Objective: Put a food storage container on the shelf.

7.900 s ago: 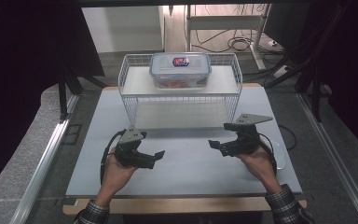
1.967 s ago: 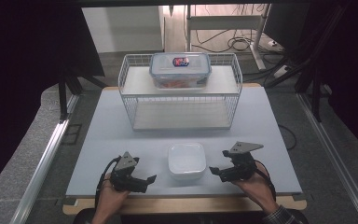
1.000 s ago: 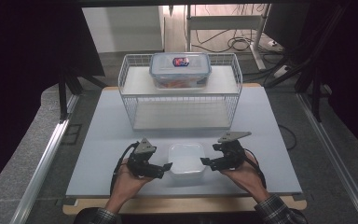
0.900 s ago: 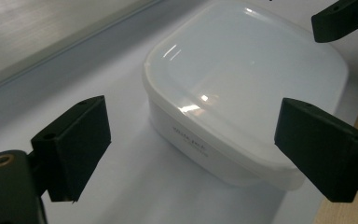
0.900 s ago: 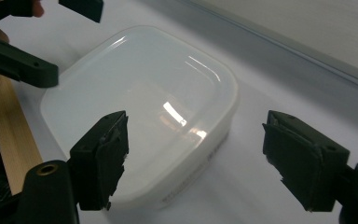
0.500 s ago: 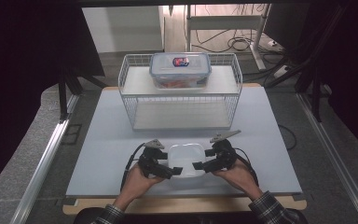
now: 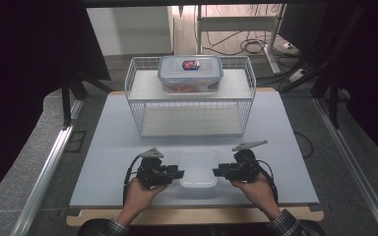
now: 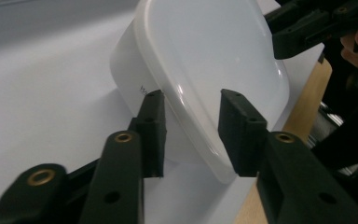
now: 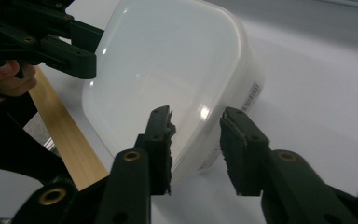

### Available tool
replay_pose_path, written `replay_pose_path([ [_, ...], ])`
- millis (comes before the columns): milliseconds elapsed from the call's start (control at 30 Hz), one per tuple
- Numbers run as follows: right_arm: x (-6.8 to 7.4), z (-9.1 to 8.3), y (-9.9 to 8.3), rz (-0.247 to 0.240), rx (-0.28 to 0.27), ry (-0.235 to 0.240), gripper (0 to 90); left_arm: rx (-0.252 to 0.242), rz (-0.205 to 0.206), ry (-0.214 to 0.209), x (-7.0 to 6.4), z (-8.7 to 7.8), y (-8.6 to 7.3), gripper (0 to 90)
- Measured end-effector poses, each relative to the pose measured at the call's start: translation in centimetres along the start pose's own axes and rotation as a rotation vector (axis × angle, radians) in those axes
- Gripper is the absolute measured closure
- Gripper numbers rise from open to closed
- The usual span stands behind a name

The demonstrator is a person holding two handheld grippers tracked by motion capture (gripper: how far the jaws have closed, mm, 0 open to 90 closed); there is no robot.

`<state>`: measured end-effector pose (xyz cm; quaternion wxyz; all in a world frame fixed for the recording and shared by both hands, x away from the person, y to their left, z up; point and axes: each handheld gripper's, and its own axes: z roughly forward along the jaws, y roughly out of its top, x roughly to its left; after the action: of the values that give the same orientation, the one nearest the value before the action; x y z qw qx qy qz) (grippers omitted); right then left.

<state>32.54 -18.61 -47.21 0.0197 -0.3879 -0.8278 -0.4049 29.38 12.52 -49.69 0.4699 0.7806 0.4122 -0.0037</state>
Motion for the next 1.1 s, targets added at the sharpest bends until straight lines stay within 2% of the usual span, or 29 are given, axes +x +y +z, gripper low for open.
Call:
replay_pose_path([
  [100, 0.0, -0.2, 0.1, 0.004, -0.015, -0.005, 69.9, -0.017, -0.011, 0.012, 0.1, -0.1, 0.0, 68.0],
  [200, 0.0, -0.3, 0.0, 0.029, -0.032, 0.002, 75.9, -0.04, -0.041, 0.018, 0.2, -0.4, -0.1, 73.4],
  [300, 0.0, -0.4, -0.1, 0.027, -0.042, -0.004, 78.8, -0.048, -0.054, 0.022, 0.3, -0.5, -0.1, 78.0],
  [333, 0.3, -0.3, -0.1, 0.005, -0.048, -0.022, 78.8, -0.051, -0.062, 0.031, 0.4, -0.5, -0.2, 78.3],
  [433, 0.4, -0.2, 0.1, -0.01, -0.054, -0.031, 78.8, -0.052, -0.067, 0.039, 0.4, -0.5, -0.2, 78.5],
  [533, 0.5, 0.1, 0.2, -0.028, -0.069, -0.04, 78.8, -0.056, -0.05, 0.067, 0.3, -0.7, 0.0, 78.6],
  [900, 1.0, -0.8, 1.4, -0.075, -0.139, -0.041, 78.8, -0.096, -0.013, 0.09, -0.2, -2.0, 1.5, 78.7],
  [1100, 1.2, -1.6, 2.7, -0.098, -0.174, -0.042, 79.0, -0.112, 0.012, 0.094, -0.4, -2.7, 2.9, 78.7],
])
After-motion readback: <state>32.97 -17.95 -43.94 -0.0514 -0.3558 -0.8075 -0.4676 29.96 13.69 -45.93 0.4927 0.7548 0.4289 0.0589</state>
